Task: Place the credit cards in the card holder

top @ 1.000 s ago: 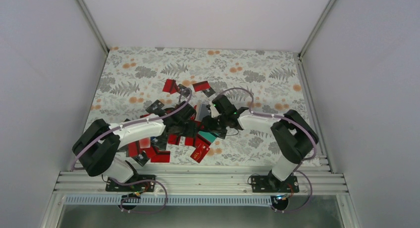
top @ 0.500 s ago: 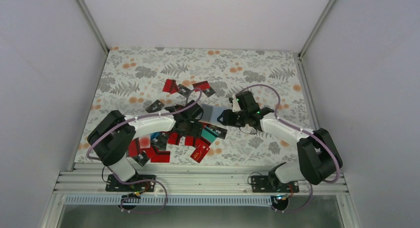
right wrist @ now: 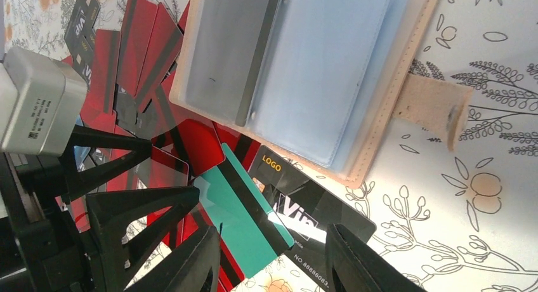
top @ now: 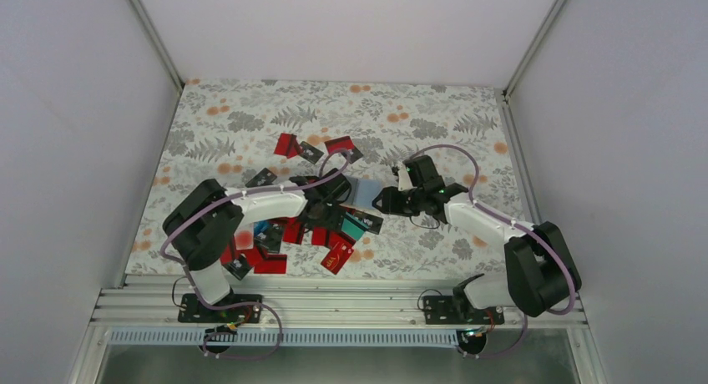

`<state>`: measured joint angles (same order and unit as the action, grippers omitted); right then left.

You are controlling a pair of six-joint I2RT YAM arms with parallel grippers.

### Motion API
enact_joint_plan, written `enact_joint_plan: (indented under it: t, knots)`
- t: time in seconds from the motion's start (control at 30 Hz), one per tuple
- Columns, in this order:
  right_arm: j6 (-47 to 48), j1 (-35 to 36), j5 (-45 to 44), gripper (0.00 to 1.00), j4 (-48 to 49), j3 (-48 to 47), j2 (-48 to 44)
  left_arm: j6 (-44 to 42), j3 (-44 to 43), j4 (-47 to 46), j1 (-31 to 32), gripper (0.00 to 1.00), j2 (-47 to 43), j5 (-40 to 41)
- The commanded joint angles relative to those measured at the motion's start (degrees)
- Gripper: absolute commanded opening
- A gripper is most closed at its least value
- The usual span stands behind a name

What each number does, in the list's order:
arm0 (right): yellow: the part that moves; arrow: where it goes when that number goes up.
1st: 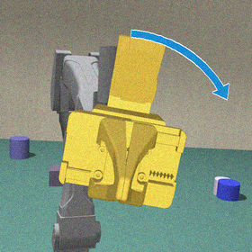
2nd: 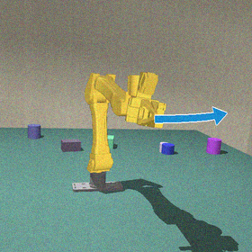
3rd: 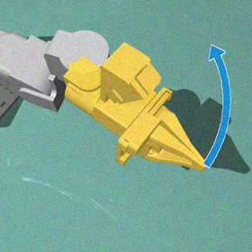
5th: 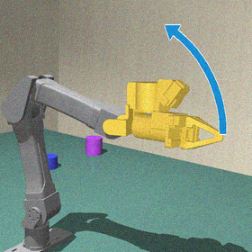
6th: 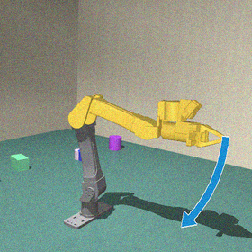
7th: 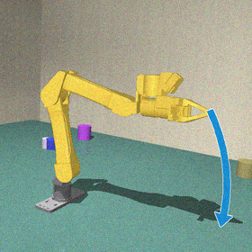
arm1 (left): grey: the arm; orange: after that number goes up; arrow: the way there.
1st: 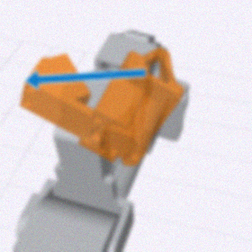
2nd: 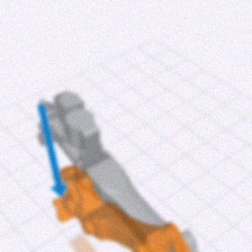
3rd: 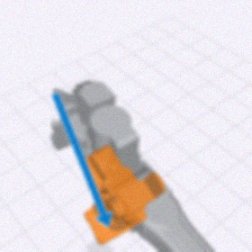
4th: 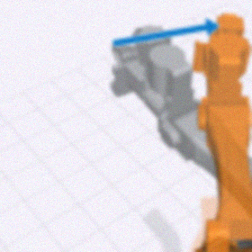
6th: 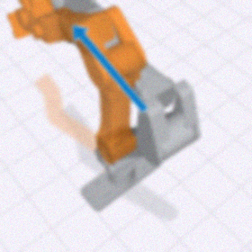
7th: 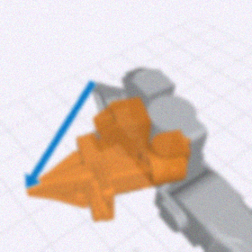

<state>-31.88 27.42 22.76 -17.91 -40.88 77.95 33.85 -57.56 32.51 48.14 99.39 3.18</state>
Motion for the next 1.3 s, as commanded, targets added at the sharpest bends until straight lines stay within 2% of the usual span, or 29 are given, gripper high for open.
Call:
enact_joint_plan:
  t: [0.0, 0.13, 0.3, 0.5, 0.87, 1.27]
  knots:
    - [1.79, -1.15, 1.14, 0.44, -0.11, 0.80, -1.34, 1.55, -1.30, 3.56, 1.10, 0.77, 3.05, 2.31]
    - [2.42, -1.87, 1.87, 0.44, -0.02, 0.87, -1.45, 3.34, -1.52, 5.69, 1.75, 0.72, 4.22, 3.82]
    - [3.53, -2.65, 3.12, 0.44, -0.32, 0.97, -1.47, 5.61, -1.30, 6.67, 2.72, 0.71, 5.80, 5.22]
    - [4.92, -3.48, 3.88, 0.44, -1.04, 1.22, -2.04, 7.78, -1.24, 6.63, 3.88, 0.63, 7.95, 5.96]
    - [5.25, -4.29, 5.54, 0.44, -0.91, 2.15, -2.61, 9.21, -0.80, 7.24, 5.15, 0.52, 7.38, 7.34]
    - [4.54, -4.38, 8.65, 0.44, -0.54, 1.47, -4.19, 7.99, -3.25, 8.00, 5.34, 0.52, 2.47, 7.51]
